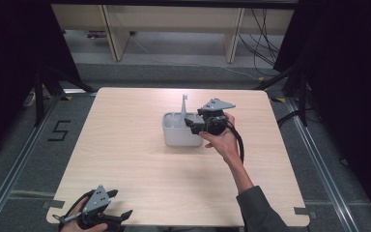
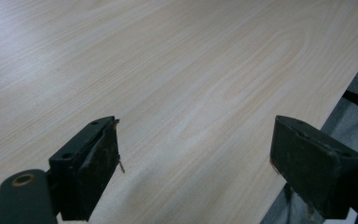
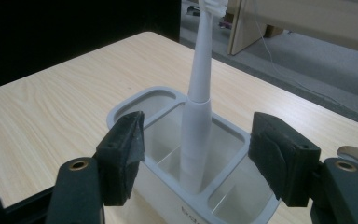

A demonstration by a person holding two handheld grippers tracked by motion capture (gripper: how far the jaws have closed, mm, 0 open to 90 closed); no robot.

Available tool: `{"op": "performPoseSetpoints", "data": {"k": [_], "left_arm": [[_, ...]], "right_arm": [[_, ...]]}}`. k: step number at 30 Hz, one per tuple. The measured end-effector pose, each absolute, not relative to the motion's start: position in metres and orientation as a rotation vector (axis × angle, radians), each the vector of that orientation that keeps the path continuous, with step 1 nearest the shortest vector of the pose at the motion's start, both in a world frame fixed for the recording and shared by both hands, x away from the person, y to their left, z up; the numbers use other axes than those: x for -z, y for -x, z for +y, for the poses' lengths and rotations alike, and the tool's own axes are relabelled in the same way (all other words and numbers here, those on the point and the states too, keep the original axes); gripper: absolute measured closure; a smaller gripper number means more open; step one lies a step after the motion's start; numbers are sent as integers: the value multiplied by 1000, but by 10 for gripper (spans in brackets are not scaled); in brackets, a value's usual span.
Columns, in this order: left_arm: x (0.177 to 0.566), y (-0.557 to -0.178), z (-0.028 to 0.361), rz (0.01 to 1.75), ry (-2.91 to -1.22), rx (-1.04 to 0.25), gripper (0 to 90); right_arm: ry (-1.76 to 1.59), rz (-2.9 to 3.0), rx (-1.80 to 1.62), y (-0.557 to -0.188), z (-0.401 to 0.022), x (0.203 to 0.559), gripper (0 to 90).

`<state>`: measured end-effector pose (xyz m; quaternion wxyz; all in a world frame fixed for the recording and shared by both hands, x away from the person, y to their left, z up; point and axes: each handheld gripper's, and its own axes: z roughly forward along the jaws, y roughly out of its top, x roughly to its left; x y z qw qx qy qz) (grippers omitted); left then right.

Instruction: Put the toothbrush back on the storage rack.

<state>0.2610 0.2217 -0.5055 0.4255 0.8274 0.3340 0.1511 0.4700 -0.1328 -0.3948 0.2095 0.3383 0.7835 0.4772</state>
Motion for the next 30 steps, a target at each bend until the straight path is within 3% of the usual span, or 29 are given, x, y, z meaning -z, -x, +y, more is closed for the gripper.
{"op": "performPoseSetpoints", "data": {"k": [30], "left_arm": [[506, -260, 220, 845, -2057, -370, 148]], "right_arm": [[-903, 2177, -1330, -433, -147, 396, 328]]}}
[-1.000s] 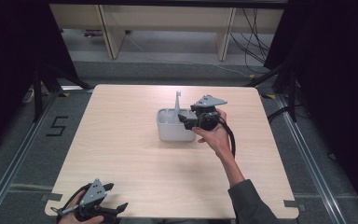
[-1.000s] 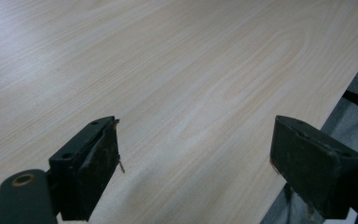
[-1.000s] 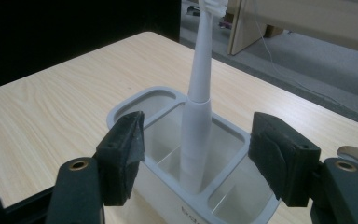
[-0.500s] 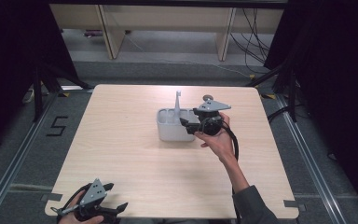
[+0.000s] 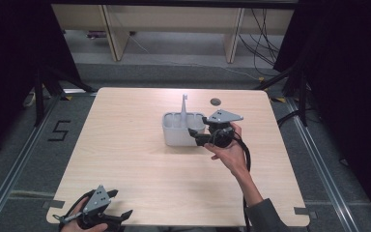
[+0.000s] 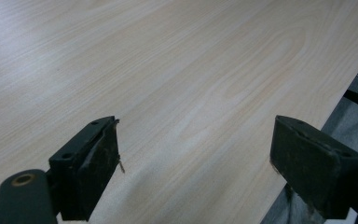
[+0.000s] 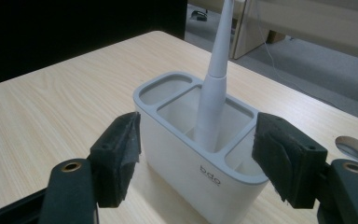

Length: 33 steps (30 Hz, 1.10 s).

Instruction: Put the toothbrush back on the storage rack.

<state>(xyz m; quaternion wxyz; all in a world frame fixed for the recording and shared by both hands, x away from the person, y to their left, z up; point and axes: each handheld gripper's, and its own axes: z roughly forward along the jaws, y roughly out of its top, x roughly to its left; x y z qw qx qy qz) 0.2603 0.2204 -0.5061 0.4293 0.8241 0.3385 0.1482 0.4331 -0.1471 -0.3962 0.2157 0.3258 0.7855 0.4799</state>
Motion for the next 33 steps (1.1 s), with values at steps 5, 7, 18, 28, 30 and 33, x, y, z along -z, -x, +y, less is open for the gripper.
{"op": "performPoseSetpoints", "data": {"k": [5, 7, 18, 28, 30, 33], "left_arm": [[507, -260, 220, 846, -2054, -370, 148], [506, -260, 220, 846, -2063, -371, 148], [505, -260, 221, 840, -2068, -375, 148], [505, -260, 221, 842, -2063, -378, 148], [504, -260, 222, 841, -2065, -381, 148], [505, -260, 221, 842, -2062, -378, 148]], "right_arm": [[-898, 2190, -1330, -431, -148, 398, 327], [-911, 2195, -1327, -429, -148, 398, 327], [-884, 2202, -1332, -419, -146, 401, 316], [-880, 2223, -1321, -413, -147, 403, 297], [-879, 2227, -1329, -409, -148, 404, 295], [-869, 2230, -1323, -407, -148, 404, 290]]}}
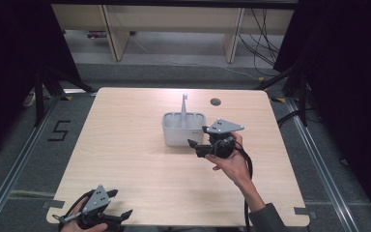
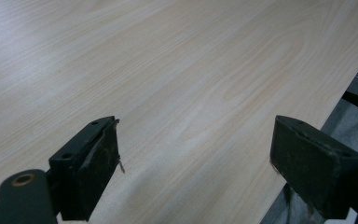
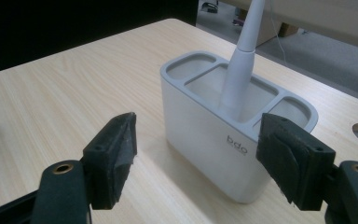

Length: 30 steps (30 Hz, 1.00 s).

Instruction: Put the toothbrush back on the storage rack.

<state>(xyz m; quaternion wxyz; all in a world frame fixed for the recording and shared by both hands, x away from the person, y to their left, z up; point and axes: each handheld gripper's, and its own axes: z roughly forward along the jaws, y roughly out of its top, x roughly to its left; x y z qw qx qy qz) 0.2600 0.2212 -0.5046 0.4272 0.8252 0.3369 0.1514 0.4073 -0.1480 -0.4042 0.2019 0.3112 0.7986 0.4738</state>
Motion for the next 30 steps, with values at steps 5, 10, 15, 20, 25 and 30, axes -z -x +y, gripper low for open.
{"op": "performPoseSetpoints", "data": {"k": [5, 10, 15, 20, 25, 30], "left_arm": [[504, -260, 222, 842, -2069, -378, 148], [504, -260, 222, 839, -2069, -380, 148], [504, -260, 222, 843, -2069, -378, 148], [504, -260, 222, 842, -2069, -379, 148], [504, -260, 221, 837, -2067, -386, 148], [504, -260, 221, 836, -2070, -383, 148]], "right_arm": [[-857, 2239, -1319, -403, -149, 406, 288], [-849, 2248, -1305, -401, -151, 408, 285], [-870, 2258, -1299, -397, -152, 411, 281], [-866, 2248, -1315, -394, -152, 413, 279], [-866, 2269, -1291, -391, -154, 419, 276], [-865, 2275, -1291, -387, -154, 422, 266]]}}
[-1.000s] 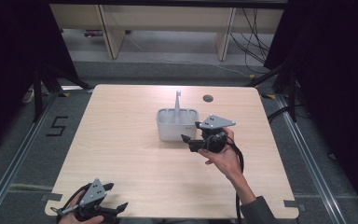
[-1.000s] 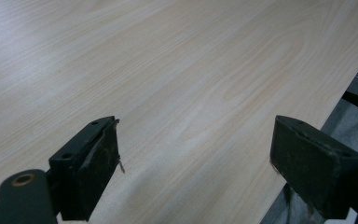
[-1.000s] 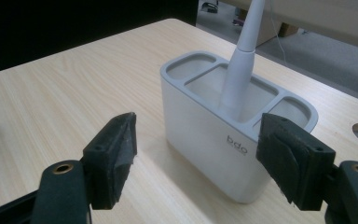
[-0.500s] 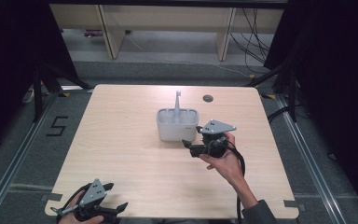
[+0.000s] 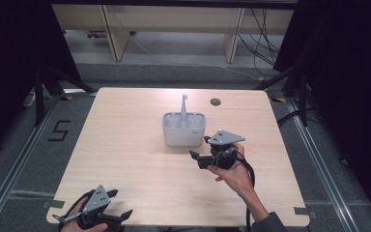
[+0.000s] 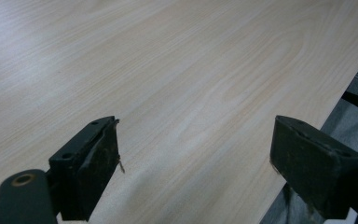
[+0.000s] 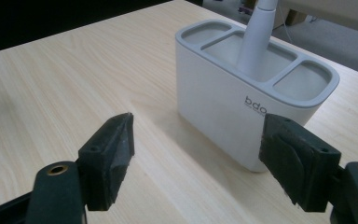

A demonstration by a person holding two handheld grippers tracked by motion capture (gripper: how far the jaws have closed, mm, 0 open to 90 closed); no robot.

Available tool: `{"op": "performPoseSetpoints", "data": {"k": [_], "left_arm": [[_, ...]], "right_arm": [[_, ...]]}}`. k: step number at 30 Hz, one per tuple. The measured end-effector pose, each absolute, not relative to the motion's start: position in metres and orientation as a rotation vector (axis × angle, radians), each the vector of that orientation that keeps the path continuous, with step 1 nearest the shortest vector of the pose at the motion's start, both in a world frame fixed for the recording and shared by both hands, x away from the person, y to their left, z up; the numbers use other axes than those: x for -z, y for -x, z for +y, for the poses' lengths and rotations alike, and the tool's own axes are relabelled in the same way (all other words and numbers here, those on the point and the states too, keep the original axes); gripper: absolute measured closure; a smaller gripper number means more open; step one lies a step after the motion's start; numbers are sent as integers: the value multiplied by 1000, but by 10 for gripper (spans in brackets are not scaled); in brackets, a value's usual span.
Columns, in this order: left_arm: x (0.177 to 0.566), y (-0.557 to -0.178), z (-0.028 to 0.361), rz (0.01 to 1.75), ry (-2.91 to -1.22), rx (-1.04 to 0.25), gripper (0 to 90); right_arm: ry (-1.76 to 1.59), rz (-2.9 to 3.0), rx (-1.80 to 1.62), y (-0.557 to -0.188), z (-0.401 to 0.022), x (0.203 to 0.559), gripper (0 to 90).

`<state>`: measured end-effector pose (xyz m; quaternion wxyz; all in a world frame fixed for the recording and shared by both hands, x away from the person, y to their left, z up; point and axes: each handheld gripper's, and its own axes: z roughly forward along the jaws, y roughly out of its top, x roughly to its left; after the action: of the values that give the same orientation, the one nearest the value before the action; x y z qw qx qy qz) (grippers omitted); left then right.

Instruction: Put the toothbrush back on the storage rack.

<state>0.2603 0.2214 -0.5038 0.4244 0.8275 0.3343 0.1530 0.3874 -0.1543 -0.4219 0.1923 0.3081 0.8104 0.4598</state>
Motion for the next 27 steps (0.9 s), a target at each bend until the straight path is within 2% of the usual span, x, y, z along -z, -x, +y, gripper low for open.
{"op": "performPoseSetpoints", "data": {"k": [9, 27], "left_arm": [[505, -260, 221, 839, -2067, -382, 148], [504, -261, 222, 829, -2078, -388, 148]], "right_arm": [[-876, 2285, -1278, -378, -158, 430, 234], [-912, 2292, -1296, -360, -164, 444, 225]]}}
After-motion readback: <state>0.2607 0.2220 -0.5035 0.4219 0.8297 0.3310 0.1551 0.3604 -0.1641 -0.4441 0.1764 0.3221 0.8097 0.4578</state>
